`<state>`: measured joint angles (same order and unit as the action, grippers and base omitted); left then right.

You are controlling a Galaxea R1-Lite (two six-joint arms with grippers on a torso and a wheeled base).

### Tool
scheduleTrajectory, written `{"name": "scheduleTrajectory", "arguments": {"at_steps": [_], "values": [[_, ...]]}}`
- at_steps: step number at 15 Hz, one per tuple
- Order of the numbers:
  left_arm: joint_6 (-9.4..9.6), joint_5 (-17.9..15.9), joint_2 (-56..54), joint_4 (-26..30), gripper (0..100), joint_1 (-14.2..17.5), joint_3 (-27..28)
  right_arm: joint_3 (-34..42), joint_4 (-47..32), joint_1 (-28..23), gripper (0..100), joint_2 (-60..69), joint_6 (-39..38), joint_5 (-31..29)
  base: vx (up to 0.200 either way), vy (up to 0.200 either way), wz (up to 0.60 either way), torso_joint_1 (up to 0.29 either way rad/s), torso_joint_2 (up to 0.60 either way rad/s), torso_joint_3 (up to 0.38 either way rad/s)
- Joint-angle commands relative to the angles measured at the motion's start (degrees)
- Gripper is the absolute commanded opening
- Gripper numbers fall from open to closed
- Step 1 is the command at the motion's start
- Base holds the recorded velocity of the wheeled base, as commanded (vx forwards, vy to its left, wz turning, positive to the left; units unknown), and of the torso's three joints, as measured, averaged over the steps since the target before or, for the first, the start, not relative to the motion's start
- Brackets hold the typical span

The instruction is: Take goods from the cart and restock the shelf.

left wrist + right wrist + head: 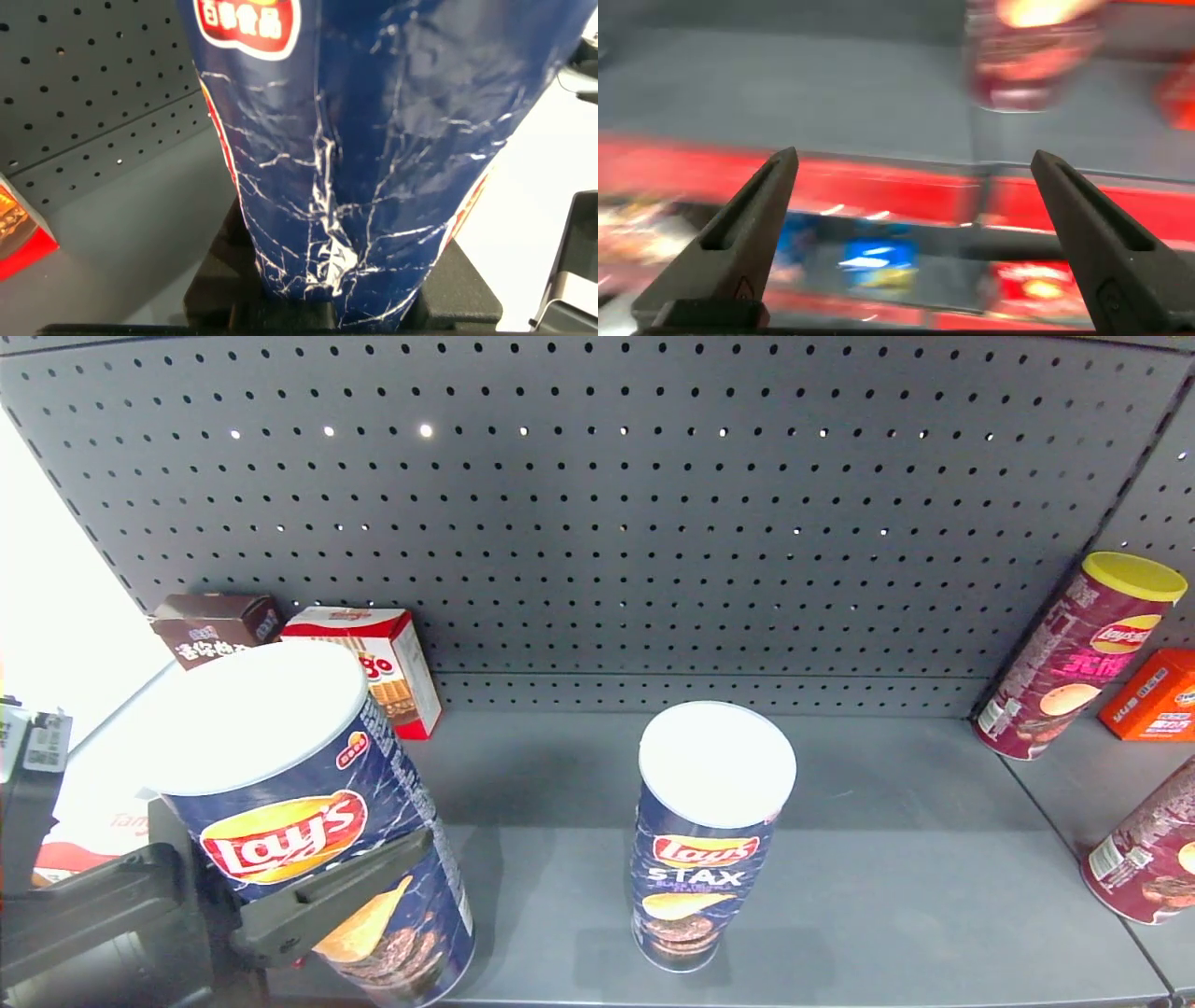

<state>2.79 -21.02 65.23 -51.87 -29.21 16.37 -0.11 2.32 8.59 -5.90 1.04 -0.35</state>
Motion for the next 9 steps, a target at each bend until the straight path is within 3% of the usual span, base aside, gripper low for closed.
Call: {"name": "scheduleTrajectory", "arguments": {"at_steps": [1, 5, 7, 9], "values": [[0.02, 0.0, -0.2, 0.0, 0, 0.0, -0.2, 0.1, -2.0, 0.0, 100, 0.1, 0.1, 1.8, 0.000, 0.000, 0.00, 0.000, 0.00, 0.000], [0.02, 0.1, -0.3, 0.0, 0, 0.0, 0.9, 0.1, -2.0, 0.0, 100, 0.1, -0.5, 1.7, 0.000, 0.000, 0.00, 0.000, 0.00, 0.000], [0.02, -0.1, -0.1, 0.3, 0, -0.4, 4.6, 0.1, -2.0, 0.0, 100, 0.1, -0.5, 1.7, 0.000, 0.000, 0.00, 0.000, 0.00, 0.000], [0.11, -0.3, 1.0, 7.9, 0, -0.7, 10.3, 0.1, -2.0, 0.0, 100, 0.1, -0.5, 1.7, 0.000, 0.000, 0.00, 0.000, 0.00, 0.000]]}}
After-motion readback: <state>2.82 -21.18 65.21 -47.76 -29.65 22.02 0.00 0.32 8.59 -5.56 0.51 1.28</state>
